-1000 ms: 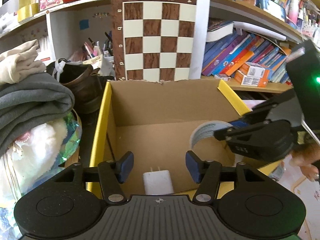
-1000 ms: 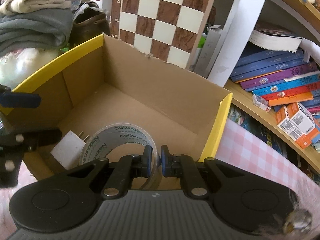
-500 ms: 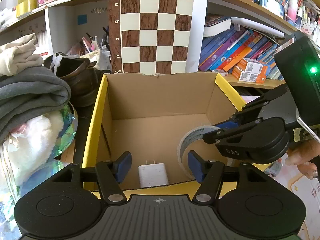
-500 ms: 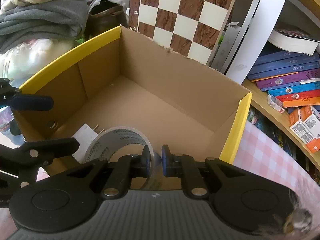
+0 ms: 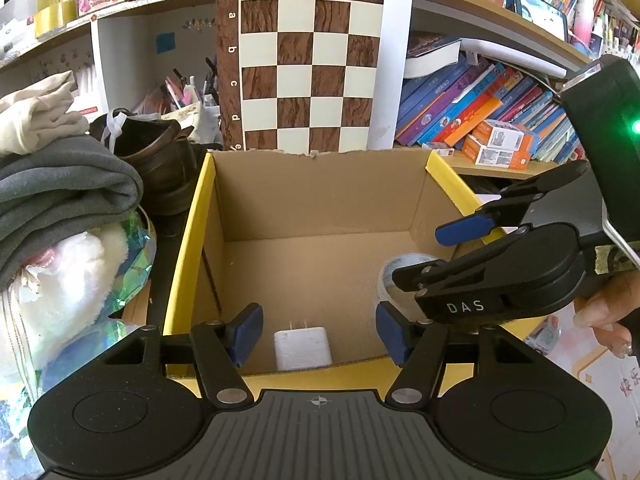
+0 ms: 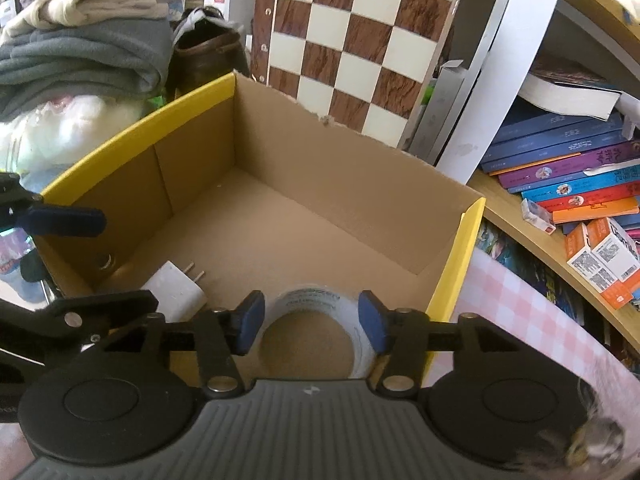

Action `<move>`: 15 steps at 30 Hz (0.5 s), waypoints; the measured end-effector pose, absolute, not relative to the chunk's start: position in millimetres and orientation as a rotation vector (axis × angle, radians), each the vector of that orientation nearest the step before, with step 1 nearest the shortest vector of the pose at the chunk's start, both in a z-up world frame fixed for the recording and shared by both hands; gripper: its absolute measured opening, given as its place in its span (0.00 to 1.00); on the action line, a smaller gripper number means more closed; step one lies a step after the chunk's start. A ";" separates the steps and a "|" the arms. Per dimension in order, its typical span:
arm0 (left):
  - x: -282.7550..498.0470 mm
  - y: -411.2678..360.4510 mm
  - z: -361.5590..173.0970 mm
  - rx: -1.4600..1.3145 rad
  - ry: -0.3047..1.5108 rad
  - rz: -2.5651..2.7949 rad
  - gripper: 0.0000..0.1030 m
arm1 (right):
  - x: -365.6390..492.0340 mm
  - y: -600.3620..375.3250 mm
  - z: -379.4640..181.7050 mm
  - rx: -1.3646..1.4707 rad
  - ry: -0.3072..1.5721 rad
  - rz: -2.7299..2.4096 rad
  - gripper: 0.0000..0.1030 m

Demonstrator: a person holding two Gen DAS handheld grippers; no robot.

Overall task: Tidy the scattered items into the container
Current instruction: 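Lower the tape roll into the yellow box and open the right tool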

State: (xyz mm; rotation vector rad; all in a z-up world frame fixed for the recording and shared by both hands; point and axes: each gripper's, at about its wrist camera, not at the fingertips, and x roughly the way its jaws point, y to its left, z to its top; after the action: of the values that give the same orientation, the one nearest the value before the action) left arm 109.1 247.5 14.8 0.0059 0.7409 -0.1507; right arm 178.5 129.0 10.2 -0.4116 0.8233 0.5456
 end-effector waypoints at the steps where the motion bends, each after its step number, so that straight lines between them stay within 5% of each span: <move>1: 108.1 247.1 15.4 0.007 0.739 -0.148 0.62 | 177.7 128.6 11.3 -0.410 0.820 0.545 0.52; 15: 90.4 243.7 25.4 0.003 0.705 -0.127 0.66 | 153.9 121.1 37.6 -0.365 0.724 0.553 0.71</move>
State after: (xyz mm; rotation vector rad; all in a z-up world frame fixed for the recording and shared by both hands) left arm 90.4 243.7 25.4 0.0031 0.7051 -0.1270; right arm 153.9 121.1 37.6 -0.3652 0.7237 0.5532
